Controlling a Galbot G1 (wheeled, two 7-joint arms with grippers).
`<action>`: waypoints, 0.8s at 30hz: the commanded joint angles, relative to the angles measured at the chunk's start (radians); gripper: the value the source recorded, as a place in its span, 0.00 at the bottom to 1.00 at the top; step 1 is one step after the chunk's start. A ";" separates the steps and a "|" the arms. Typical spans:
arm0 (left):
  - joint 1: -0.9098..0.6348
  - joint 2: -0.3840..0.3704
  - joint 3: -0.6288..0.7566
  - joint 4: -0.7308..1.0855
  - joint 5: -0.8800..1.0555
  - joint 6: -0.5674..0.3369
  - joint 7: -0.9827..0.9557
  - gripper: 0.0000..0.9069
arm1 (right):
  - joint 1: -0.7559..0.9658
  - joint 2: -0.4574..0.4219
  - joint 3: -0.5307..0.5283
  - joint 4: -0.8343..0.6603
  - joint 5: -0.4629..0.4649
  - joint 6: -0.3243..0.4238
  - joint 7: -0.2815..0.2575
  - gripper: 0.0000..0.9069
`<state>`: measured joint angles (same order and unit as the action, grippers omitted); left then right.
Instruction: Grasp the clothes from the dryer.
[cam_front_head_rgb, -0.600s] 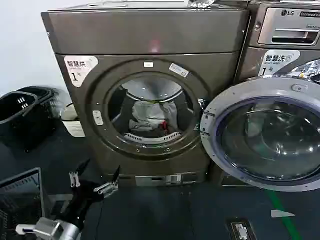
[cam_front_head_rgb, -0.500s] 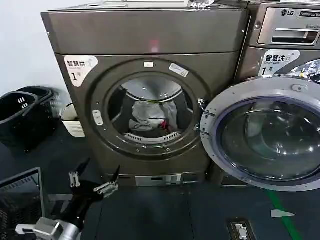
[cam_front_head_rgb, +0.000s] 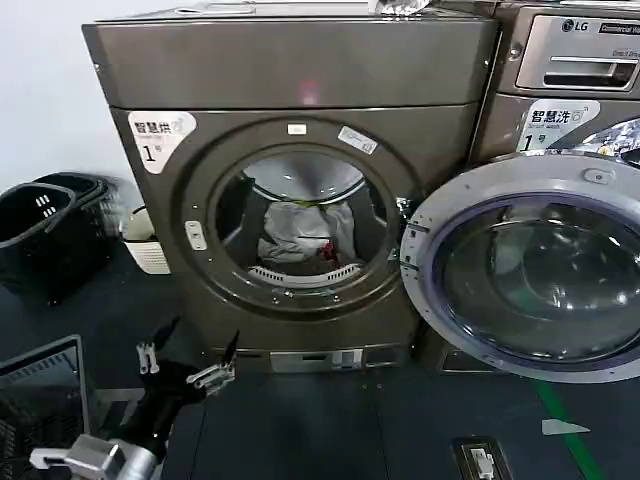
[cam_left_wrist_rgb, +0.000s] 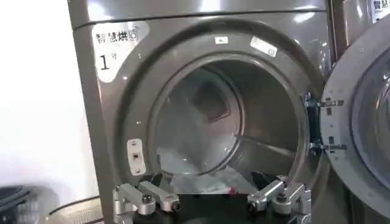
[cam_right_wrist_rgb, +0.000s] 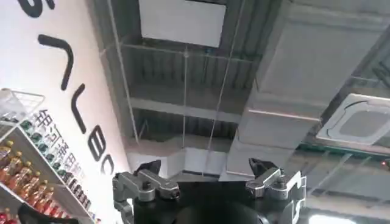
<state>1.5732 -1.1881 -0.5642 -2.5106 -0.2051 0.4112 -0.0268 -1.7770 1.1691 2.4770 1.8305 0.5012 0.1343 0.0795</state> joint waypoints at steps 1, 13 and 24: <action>0.000 -0.001 0.000 0.003 0.000 0.000 0.000 1.00 | 0.001 0.001 -0.002 0.000 0.001 0.011 -0.003 1.00; 0.000 -0.002 0.000 0.003 0.000 0.000 0.002 1.00 | 0.002 0.002 -0.002 -0.001 0.001 0.012 -0.003 1.00; 0.001 -0.002 0.000 0.003 0.000 0.000 0.002 1.00 | 0.002 0.007 -0.005 0.006 0.002 0.012 -0.004 1.00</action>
<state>1.5740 -1.1905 -0.5654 -2.5079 -0.2051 0.4112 -0.0249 -1.7749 1.1753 2.4723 1.8365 0.5028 0.1451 0.0753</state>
